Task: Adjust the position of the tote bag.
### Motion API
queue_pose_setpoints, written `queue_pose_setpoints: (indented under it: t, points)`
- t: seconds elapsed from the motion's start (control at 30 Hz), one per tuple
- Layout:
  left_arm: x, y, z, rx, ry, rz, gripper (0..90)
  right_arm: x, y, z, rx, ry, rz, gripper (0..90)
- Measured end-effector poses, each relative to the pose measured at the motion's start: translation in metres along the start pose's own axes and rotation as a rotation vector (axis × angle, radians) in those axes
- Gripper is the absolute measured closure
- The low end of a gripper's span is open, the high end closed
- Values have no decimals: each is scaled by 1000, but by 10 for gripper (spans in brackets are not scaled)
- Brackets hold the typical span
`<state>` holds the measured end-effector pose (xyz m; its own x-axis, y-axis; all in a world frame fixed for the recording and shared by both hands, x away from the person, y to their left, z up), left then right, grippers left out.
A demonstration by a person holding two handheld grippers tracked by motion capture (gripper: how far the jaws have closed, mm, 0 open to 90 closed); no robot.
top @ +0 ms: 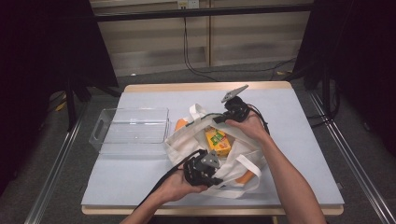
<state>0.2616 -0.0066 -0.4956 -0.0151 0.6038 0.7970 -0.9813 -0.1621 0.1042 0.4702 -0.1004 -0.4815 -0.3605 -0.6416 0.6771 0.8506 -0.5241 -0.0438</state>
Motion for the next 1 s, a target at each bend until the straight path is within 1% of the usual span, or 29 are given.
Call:
queue_pose_setpoints:
  t: [0.03, 0.07, 0.1, 0.13, 0.17, 0.2, 0.23, 0.27, 0.3, 0.37, 0.4, 0.43, 0.47, 0.5, 0.53, 0.57, 0.6, 0.63, 0.67, 0.7, 0.73, 0.77, 0.8, 0.87, 0.93, 0.97, 1.0]
  points:
    - [-2, 3, -1, 4, 11, -7, 774, -1, 5, 2, -14, 5, -9, 877]
    - [-3, 6, -2, 2, 8, -16, 774, -1, 9, 4, -24, 9, -12, 877]
    - [-5, 8, -3, -2, 4, -11, 774, -2, 13, 5, -38, 8, -18, 877]
    - [-6, 10, -5, -4, -3, -18, 775, -4, 18, 6, -49, 9, -22, 877]
    - [-7, 11, -5, -11, -2, -15, 774, -5, 21, 6, -59, 1, -35, 878]
    - [-6, 12, -8, -21, -26, -45, 775, -7, 24, 7, -72, -1, -42, 877]
    - [-7, 13, -8, -11, -10, -29, 775, -8, 27, 7, -73, -3, -46, 878]
    - [-8, 13, -9, -3, 2, -28, 775, -9, 29, 6, -84, -1, -48, 878]
    - [-8, 13, -11, -10, -12, -42, 775, -11, 31, 4, -94, -5, -51, 878]
    - [-9, 13, -14, -7, -5, -36, 776, -16, 34, 1, -106, -8, -60, 878]
    - [-9, 14, -16, 4, -6, -46, 777, -18, 35, -1, -108, -13, -57, 878]
    - [-11, 13, -16, 8, 17, -46, 777, -21, 35, -3, -105, -17, -62, 878]
    - [-10, 14, -18, 19, 8, -51, 778, -24, 36, -5, -110, -25, -75, 878]
    - [-11, 14, -19, 13, 12, -56, 779, -27, 36, -8, -113, -33, -73, 878]
    - [-11, 15, -21, 19, 9, -61, 779, -30, 38, -10, -107, -45, -85, 878]
    - [-11, 15, -22, 13, 5, -56, 779, -32, 38, -13, -108, -57, -94, 878]
    - [-10, 15, -23, 19, 9, -63, 780, -35, 40, -14, -90, -62, -96, 878]
    - [-10, 15, -23, 28, 13, -65, 780, -35, 40, -14, -100, -65, -96, 878]
    - [-11, 15, -23, 34, 29, -77, 780, -36, 41, -16, -107, -64, -96, 879]
    - [-12, 15, -23, 33, 38, -64, 780, -37, 43, -18, -117, -70, -102, 879]
    - [-12, 15, -24, 32, 35, -64, 780, -38, 45, -20, -122, -73, -107, 879]
    - [-12, 15, -24, 39, 44, -64, 780, -41, 45, -22, -120, -85, -112, 880]
    - [-10, 14, -25, 32, 24, -65, 780, -43, 45, -24, -104, -105, -118, 880]
    - [-10, 13, -26, 43, 32, -73, 778, -46, 43, -24, -83, -123, -134, 879]
    - [-10, 12, -26, 55, 50, -76, 772, -44, 43, -24, -79, -113, -128, 876]
    - [-11, 11, -24, 68, 84, -78, 766, -43, 43, -23, -81, -99, -121, 869]
    - [-10, 10, -24, 77, 86, -80, 752, -42, 42, -23, -85, -93, -118, 846]
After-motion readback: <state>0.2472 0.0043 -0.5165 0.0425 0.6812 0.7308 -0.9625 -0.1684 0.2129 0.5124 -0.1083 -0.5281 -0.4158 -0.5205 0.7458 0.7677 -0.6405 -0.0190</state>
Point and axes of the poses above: each handheld gripper's, and its own axes: x roughly backward along the jaws, z roughly out of its top, y roughly to its right, the point moved 8 cm from there along -x, roughly forward along the jaws, and after that the axes turned 4 degrees about x, right-handed, at the moved point
